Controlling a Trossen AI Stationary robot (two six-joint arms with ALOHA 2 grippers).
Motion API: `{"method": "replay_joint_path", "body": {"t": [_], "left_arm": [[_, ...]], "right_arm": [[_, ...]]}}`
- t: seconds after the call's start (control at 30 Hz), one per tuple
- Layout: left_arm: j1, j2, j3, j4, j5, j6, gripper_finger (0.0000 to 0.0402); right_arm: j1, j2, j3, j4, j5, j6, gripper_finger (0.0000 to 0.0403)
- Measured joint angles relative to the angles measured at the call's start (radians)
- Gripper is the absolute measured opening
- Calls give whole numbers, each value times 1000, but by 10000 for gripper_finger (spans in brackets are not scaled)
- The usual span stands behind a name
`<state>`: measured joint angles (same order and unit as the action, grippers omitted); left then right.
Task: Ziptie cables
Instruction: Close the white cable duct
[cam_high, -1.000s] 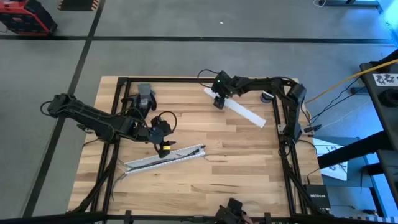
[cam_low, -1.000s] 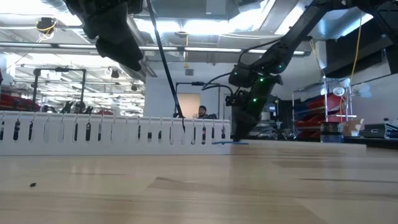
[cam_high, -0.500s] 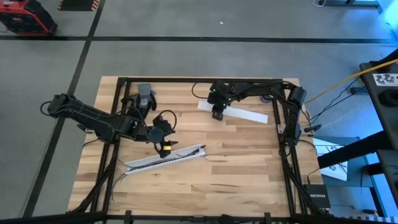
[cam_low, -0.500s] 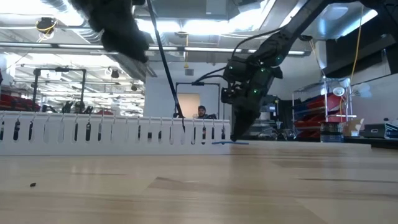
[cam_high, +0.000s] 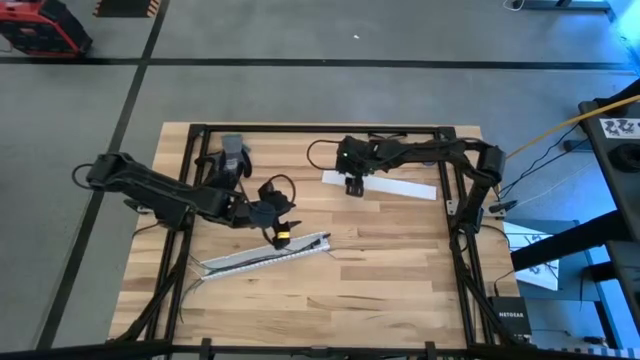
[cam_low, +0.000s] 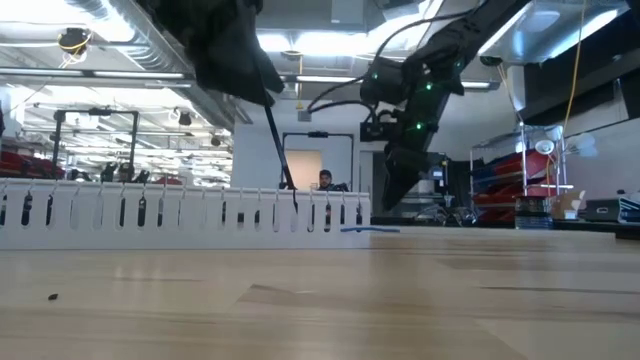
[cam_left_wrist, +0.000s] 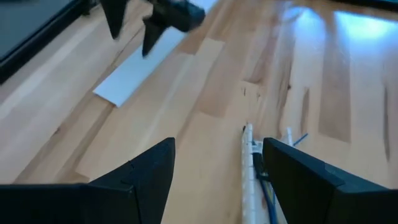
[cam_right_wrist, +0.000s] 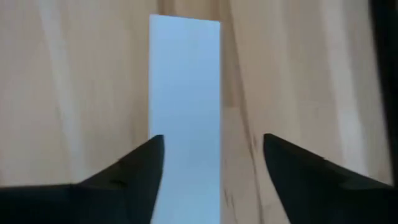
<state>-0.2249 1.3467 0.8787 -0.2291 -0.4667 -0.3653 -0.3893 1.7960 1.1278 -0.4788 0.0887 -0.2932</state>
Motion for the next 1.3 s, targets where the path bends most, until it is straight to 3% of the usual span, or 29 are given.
{"method": "replay_joint_path", "body": {"t": [0.07,0.27,0.5,0.67,1.07,1.3], "left_arm": [[3,9,0,3,0,1,237],[3,10,0,26,-1,0,237],[4,10,0,39,-3,29,237],[4,28,0,39,-4,27,237],[-4,71,0,39,2,10,237],[-86,76,62,69,-30,114,237]], "right_arm": [[-1,-2,-1,-1,-10,-13,285],[-65,7,-94,210,-254,-102,331],[-101,17,-160,304,-223,-77,337],[-89,43,-163,319,-345,-33,337],[-46,100,-158,352,-291,103,337],[18,100,-159,339,-296,73,337]]}}
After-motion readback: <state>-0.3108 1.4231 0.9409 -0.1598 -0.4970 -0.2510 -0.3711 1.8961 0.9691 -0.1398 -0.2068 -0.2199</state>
